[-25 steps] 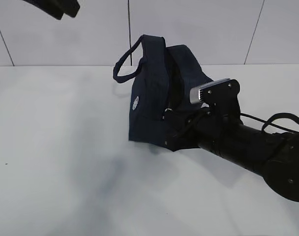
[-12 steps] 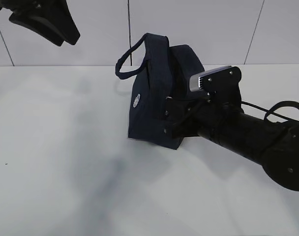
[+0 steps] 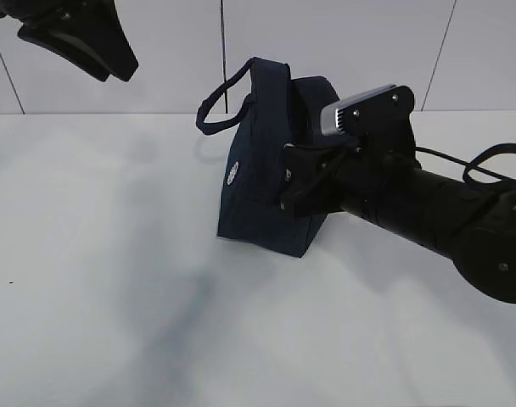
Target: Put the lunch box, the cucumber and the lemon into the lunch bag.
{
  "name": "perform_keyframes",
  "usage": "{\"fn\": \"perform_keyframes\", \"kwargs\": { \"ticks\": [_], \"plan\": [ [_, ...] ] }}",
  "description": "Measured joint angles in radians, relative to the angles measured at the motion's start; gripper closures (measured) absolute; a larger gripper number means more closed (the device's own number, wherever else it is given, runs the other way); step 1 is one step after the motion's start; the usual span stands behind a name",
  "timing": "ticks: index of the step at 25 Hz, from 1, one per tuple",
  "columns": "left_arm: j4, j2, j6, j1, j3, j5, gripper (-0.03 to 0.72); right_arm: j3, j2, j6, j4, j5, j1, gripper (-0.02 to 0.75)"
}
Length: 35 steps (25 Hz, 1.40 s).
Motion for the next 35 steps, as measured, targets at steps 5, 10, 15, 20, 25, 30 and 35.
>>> {"fn": "perform_keyframes", "kwargs": {
  "ticks": [5, 10, 15, 20, 25, 30, 35],
  "plan": [
    [0.003, 0.015, 0.012, -0.01, 0.0, 0.0, 0.464, -0.004, -0.044, -0.04, 0.002, 0.023, 0.0, 0.738],
    [0.027, 0.023, 0.023, -0.056, 0.0, -0.002, 0.464, -0.019, -0.064, -0.065, 0.019, 0.066, 0.0, 0.738],
    [0.039, 0.03, 0.048, -0.078, 0.016, -0.006, 0.464, -0.085, -0.066, -0.068, 0.022, 0.137, 0.0, 0.738],
    [0.053, 0.03, 0.061, -0.078, 0.113, -0.01, 0.464, -0.173, -0.066, -0.069, 0.024, 0.228, 0.0, 0.738],
    [0.055, 0.03, 0.092, -0.078, 0.224, -0.037, 0.463, -0.222, -0.066, -0.069, 0.043, 0.294, 0.0, 0.738],
    [0.032, 0.03, 0.137, -0.078, 0.352, -0.167, 0.457, -0.25, -0.066, -0.07, 0.07, 0.342, 0.0, 0.738],
    [-0.039, 0.03, 0.225, -0.078, 0.46, -0.355, 0.45, -0.288, -0.066, -0.07, 0.102, 0.418, 0.0, 0.738]
  ]
}}
